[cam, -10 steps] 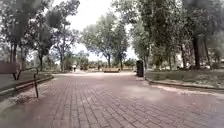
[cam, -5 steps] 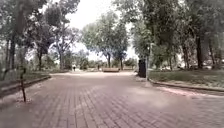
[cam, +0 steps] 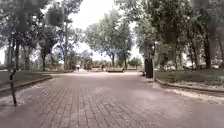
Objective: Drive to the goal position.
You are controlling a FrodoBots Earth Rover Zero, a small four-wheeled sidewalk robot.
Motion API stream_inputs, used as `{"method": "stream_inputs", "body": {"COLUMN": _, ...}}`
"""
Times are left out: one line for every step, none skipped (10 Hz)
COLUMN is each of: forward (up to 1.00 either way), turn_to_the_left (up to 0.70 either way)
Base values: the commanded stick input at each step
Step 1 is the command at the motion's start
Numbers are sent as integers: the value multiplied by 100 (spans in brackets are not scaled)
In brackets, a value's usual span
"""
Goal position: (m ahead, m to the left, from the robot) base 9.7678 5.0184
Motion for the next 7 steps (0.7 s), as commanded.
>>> {"method": "stream_inputs", "body": {"forward": 85, "turn_to_the_left": 0}}
{"method": "stream_inputs", "body": {"forward": 85, "turn_to_the_left": 0}}
{"method": "stream_inputs", "body": {"forward": 85, "turn_to_the_left": 4}}
{"method": "stream_inputs", "body": {"forward": 85, "turn_to_the_left": 21}}
{"method": "stream_inputs", "body": {"forward": 85, "turn_to_the_left": 34}}
{"method": "stream_inputs", "body": {"forward": 85, "turn_to_the_left": 34}}
{"method": "stream_inputs", "body": {"forward": 85, "turn_to_the_left": 34}}
